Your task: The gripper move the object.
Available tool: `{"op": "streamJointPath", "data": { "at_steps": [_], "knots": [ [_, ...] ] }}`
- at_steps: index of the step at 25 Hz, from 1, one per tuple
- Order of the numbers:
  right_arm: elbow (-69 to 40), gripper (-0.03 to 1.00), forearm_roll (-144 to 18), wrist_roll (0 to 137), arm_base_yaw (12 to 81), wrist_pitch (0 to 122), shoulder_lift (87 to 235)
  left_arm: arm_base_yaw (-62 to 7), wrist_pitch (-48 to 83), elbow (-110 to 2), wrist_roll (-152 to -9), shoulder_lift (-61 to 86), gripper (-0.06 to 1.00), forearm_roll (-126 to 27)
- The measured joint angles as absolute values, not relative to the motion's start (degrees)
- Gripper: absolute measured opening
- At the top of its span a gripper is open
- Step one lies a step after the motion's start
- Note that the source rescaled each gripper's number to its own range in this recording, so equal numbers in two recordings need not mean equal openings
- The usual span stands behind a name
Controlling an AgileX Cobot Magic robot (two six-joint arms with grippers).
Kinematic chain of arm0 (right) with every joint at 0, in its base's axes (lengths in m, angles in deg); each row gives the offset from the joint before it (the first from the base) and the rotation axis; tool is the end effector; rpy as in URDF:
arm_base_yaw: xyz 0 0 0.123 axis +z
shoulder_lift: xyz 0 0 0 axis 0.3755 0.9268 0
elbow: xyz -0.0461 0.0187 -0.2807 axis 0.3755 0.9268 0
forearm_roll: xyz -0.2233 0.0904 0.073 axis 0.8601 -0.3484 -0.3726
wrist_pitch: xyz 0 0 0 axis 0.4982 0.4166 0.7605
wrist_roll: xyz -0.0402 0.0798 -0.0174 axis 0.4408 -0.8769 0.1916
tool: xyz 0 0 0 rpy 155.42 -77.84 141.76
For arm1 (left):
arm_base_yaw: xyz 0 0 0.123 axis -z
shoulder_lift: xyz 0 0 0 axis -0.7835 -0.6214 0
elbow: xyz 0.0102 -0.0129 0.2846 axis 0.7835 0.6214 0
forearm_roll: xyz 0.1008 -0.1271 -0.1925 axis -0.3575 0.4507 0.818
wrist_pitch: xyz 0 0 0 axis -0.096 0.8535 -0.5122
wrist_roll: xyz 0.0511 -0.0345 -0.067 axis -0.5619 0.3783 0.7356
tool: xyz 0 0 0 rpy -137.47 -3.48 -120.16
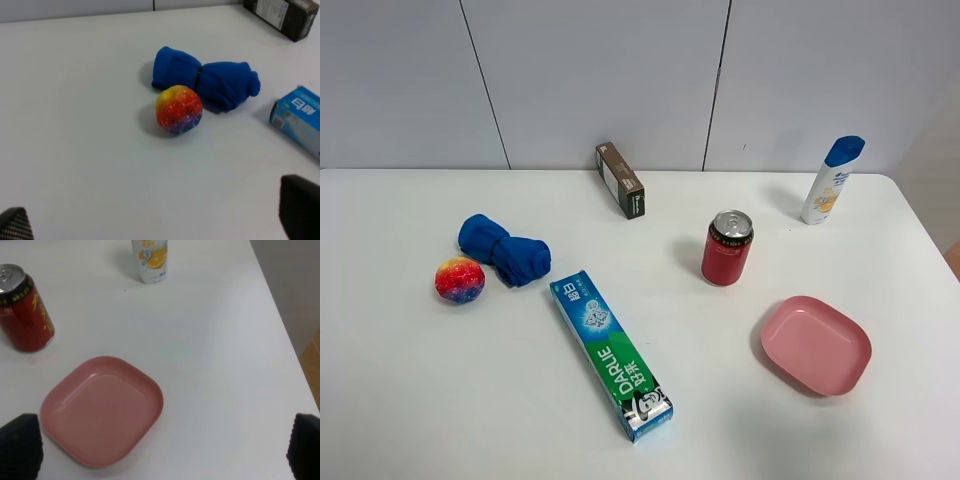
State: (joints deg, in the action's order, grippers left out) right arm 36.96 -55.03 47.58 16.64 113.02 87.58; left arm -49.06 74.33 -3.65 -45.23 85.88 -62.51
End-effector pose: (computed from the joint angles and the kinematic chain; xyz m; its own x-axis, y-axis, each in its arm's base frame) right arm -0.0049 0.0004 0.2761 -0.4590 0.0100 -0.8884 0.0791 0.9964 -0.0296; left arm -0.0073 -0.0003 0.2800 -0.4443 0.0023 -0.8959 0.0421 0.9989 -0.0184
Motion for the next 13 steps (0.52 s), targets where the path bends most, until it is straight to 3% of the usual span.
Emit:
{"op": "streamJointPath", "data": {
  "at_steps": [13],
  "knots": [
    [36.96, 1.00, -55.03, 47.58, 16.64, 113.02, 87.58, -49.06, 74.29, -3.65, -45.23, 85.88, 1.00, -62.51]
  ]
}}
